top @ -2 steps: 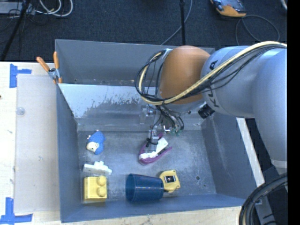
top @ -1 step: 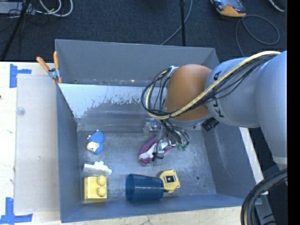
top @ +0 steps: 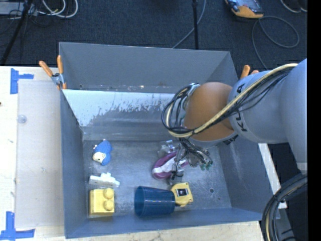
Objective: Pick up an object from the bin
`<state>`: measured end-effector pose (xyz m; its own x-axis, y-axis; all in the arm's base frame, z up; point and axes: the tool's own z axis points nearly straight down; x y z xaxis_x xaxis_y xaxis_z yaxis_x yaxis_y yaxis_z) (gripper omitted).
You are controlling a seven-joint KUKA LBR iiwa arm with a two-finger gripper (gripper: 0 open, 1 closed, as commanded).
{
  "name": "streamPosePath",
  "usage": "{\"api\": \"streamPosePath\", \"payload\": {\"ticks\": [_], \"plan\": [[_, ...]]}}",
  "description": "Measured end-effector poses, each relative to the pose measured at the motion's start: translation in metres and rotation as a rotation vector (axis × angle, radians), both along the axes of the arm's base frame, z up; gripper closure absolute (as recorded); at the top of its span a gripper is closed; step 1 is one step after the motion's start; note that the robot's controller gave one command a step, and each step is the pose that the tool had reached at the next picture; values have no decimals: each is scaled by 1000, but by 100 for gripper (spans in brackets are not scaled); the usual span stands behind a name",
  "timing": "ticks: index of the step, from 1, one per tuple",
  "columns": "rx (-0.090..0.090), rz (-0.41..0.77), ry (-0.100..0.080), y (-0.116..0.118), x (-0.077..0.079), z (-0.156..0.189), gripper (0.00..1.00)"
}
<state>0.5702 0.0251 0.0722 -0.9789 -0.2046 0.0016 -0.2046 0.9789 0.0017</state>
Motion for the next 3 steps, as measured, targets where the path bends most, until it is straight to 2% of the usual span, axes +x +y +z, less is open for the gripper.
{"api": "streamPosePath", "payload": {"ticks": [1, 2, 3], "plan": [[0, 0, 0, 0, 0, 0, 100], [0, 0, 6, -2, 5, 26, 100], [0, -5, 6, -1, 11, 82, 100]]}}
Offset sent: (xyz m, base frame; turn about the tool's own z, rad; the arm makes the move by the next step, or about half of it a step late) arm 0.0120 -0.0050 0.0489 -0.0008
